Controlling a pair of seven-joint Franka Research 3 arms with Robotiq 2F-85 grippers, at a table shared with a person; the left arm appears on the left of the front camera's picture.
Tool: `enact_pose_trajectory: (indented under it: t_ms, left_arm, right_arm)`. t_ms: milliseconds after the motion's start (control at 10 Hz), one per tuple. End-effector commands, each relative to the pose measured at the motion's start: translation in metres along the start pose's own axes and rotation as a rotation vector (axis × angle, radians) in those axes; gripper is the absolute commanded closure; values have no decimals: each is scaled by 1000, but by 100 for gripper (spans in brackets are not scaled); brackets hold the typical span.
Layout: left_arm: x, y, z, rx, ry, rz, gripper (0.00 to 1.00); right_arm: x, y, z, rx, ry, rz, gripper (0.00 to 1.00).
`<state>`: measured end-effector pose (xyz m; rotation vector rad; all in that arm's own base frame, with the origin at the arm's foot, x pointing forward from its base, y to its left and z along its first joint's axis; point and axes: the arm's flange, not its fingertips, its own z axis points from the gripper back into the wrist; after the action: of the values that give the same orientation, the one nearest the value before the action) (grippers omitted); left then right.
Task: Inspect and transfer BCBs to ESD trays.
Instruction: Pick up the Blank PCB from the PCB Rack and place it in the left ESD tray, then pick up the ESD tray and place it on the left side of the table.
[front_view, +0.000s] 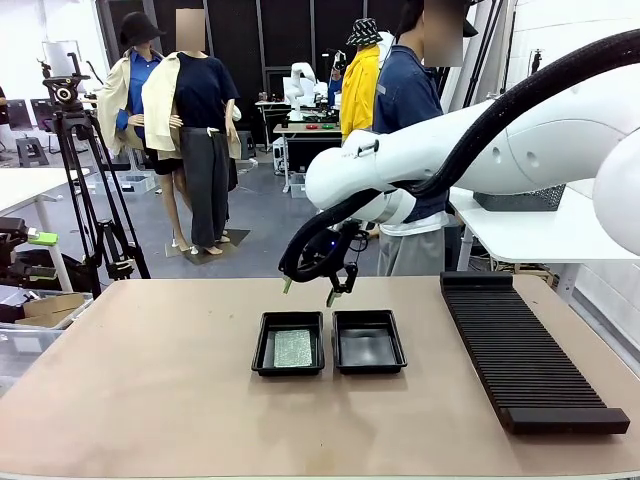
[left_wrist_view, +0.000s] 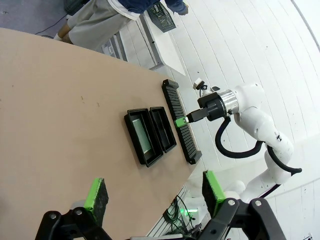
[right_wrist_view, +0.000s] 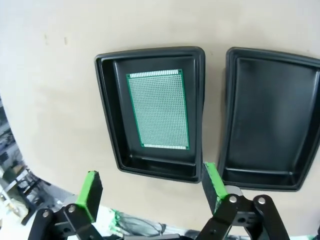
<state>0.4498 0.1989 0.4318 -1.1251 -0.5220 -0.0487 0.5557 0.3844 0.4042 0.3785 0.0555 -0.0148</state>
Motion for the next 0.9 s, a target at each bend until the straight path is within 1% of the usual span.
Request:
enact_pose_trajectory:
  t_ms: [0,100,200,800]
  left_arm:
    - [0,-1,2,5,0,-3,0]
    - [0,-1,2,5,0,-3,0]
    - [0,-1,2,5,0,-3,0]
    - [0,-1,2,5,0,-3,0]
  right_arm:
    - [11,8,-7,-36,19,-24,0]
    - [12,9,-10,-67,35,-14,0]
    - [4,1,-5,-4,12,-2,0]
    - [4,1,-5,-4,12,-2,0]
